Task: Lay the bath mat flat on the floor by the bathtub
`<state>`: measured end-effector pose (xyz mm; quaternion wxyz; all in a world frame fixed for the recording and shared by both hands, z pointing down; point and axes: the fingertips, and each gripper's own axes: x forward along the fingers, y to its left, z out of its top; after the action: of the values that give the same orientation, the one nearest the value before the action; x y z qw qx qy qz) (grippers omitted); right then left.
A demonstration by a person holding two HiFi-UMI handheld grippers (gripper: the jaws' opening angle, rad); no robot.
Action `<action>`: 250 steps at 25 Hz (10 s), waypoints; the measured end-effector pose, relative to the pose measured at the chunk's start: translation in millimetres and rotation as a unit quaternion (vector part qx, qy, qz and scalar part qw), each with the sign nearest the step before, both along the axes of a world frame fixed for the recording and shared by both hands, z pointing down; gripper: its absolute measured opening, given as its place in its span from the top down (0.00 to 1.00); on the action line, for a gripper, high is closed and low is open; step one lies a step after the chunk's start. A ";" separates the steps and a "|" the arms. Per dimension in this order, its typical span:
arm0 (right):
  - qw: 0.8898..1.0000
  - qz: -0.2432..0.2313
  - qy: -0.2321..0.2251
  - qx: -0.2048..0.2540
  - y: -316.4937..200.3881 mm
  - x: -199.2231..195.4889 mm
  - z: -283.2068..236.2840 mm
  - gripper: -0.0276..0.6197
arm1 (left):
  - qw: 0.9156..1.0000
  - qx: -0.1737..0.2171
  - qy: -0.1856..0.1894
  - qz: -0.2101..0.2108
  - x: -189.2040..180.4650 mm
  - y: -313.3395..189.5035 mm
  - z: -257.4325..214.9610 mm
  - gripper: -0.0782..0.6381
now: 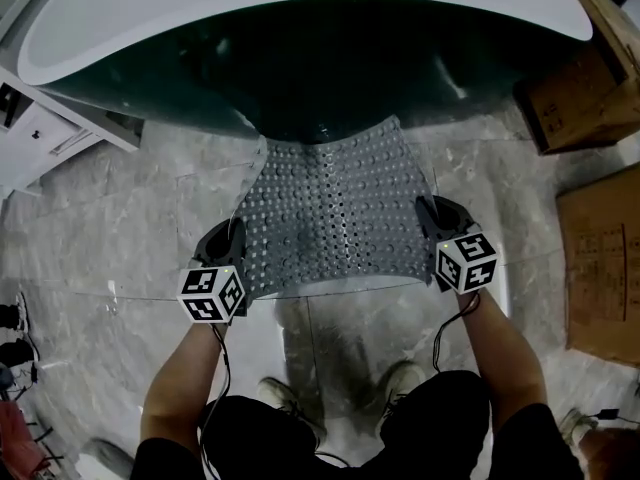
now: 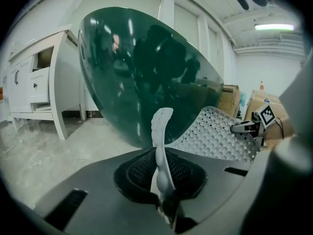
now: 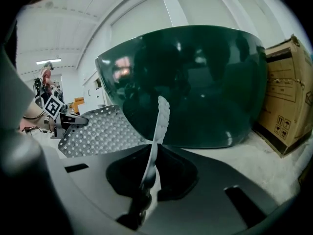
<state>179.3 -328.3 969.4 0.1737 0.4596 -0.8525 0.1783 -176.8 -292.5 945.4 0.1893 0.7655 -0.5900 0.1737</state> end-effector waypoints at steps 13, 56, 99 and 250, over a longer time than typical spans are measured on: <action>0.996 0.061 -0.014 -0.056 -9.8 23.8 68.5 0.91 | 0.998 -0.042 -0.006 -0.038 -34.4 -3.8 58.4 0.85; 0.998 0.020 0.045 -0.036 -3.2 7.8 65.9 0.93 | 0.997 -0.030 -0.074 0.024 4.0 -7.3 63.0 0.87; 0.997 -0.036 0.036 -0.049 83.5 -65.5 -309.3 0.93 | 0.993 -0.005 -0.002 0.117 94.8 82.4 -326.5 0.87; 0.994 0.039 -0.035 0.095 514.5 -227.0 -796.8 0.93 | 0.975 0.089 0.103 0.176 -13.4 474.2 -775.2 0.87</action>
<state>-47.6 186.2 172.6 0.0919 0.5001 -0.8528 0.1190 -190.2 181.6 170.3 0.1464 0.8849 -0.4363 0.0716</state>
